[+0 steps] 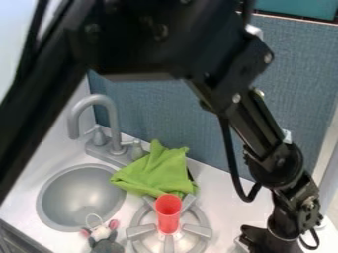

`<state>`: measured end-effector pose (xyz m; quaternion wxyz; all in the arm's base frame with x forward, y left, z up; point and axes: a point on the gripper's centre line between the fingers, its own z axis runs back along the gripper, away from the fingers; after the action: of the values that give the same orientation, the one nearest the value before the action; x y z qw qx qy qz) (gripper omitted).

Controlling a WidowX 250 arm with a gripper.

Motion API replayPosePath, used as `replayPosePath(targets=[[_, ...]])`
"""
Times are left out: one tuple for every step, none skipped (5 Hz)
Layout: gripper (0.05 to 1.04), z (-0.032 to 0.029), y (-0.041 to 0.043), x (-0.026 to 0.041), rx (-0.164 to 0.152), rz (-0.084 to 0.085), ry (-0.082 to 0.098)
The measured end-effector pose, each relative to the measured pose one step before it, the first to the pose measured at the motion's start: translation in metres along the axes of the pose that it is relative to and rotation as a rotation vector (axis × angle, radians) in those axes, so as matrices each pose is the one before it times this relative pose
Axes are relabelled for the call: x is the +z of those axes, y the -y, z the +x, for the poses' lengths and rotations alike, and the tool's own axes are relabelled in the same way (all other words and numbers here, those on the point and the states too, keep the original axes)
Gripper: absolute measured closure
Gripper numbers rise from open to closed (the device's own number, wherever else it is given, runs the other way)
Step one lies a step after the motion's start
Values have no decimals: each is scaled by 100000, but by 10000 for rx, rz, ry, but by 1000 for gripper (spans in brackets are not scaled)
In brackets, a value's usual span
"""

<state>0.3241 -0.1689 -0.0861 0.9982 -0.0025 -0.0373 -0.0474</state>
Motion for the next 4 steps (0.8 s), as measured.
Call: replayPosePath(targets=[[447, 263, 446, -266, 20, -222, 35], [303, -51, 37, -21, -10, -31, -14], [105, -899, -304, 337, 89, 33, -103], [77, 249, 362, 588, 67, -236, 83]])
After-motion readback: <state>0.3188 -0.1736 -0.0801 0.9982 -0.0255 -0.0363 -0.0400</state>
